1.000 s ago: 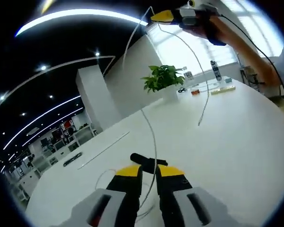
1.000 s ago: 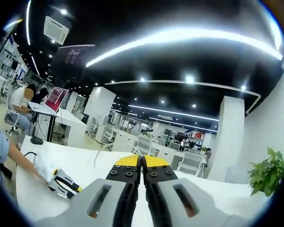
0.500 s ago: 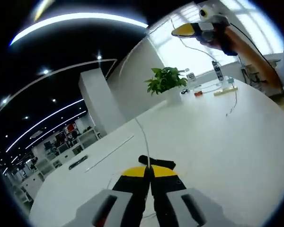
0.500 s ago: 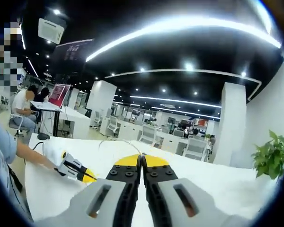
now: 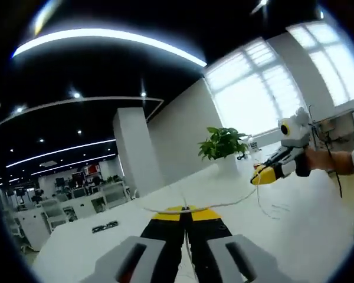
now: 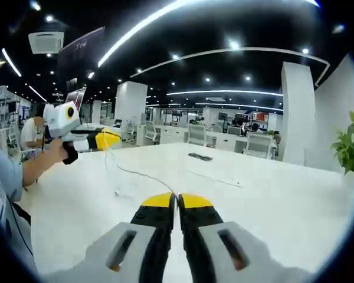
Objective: Peel open the Velcro strap on the desktop, arrange the wired earphones neatly onto it, and close the Velcro strap to secure them.
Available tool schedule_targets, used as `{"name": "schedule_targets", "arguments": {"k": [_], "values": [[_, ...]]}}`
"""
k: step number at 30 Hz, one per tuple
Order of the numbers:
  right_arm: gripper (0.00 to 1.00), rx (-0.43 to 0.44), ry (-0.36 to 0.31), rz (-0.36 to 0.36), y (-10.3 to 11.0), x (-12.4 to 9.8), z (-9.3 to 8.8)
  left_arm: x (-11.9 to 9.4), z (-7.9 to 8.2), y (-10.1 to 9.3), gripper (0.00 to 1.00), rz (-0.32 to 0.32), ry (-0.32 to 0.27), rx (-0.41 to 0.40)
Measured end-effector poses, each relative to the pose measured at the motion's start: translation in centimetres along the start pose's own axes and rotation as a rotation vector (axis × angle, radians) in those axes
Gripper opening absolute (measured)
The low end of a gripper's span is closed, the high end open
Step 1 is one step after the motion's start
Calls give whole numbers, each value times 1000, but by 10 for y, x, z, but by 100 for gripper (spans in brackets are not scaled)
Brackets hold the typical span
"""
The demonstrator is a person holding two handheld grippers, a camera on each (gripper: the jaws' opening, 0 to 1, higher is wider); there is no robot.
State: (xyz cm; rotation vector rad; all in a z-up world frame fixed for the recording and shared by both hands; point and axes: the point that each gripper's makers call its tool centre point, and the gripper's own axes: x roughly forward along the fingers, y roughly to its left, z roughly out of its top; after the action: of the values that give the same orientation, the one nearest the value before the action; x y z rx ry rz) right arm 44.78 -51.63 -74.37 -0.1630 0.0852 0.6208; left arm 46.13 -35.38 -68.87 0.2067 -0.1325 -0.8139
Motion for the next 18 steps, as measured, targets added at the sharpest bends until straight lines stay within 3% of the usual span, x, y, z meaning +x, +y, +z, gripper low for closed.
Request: {"name": "schedule_targets", "arguments": {"k": [5, 10, 18], "values": [[10, -9, 2, 26, 12, 8, 0, -2, 39, 6, 5, 28, -59, 44], [9, -50, -76, 64, 37, 7, 29, 2, 58, 13, 5, 49, -89, 16], [9, 37, -171, 346, 121, 13, 75, 8, 76, 18, 5, 71, -92, 11]]}}
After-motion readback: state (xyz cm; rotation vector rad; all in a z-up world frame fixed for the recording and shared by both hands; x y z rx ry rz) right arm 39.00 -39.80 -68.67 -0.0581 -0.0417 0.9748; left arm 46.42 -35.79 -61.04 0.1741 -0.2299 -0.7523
